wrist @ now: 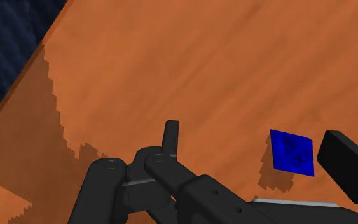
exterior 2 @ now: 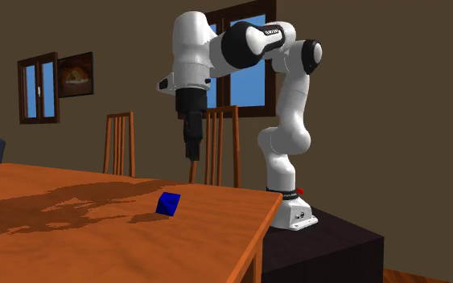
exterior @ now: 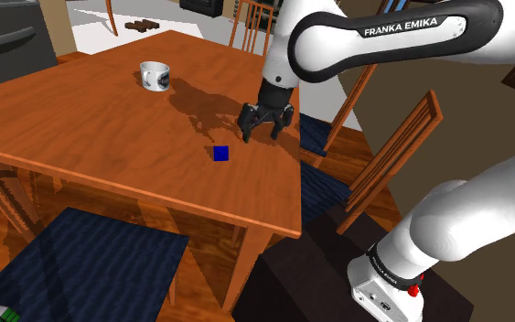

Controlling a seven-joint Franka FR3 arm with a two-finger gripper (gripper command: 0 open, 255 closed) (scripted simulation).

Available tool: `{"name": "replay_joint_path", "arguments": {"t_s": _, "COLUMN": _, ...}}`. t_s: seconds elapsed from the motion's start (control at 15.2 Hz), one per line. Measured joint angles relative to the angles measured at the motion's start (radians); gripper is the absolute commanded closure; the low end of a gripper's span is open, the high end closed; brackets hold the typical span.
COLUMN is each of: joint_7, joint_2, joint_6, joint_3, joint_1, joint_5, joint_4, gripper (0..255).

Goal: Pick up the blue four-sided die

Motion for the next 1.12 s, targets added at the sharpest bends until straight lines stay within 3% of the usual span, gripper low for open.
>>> {"name": "replay_joint_path", "arguments": {"t_s": 0.46, "joint_7": 0.193, "joint_2": 0.262, "joint_6": 0.141, "joint_3": 0.089, "joint_1": 0.004, "joint_5": -0.114, "joint_4": 0.146, "gripper": 0}}
{"name": "replay_joint_path", "arguments": {"t_s": 0.99, "joint_7": 0.238, "joint_2": 0.347, "joint_6": 0.243, "joint_3": 0.097, "joint_1": 0.010, "joint_5": -0.162, "joint_4": 0.125, "gripper": 0}}
{"name": "replay_joint_path", "arguments": {"t_s": 1.06, "joint_7": 0.240, "joint_2": 0.351, "joint_6": 0.248, "joint_3": 0.097, "joint_1": 0.011, "joint_5": -0.164, "joint_4": 0.123, "gripper": 255}}
{"name": "replay_joint_path", "arguments": {"t_s": 1.12, "joint_7": 0.241, "joint_2": 0.353, "joint_6": 0.252, "joint_3": 0.097, "joint_1": 0.011, "joint_5": -0.165, "joint_4": 0.122, "gripper": 255}}
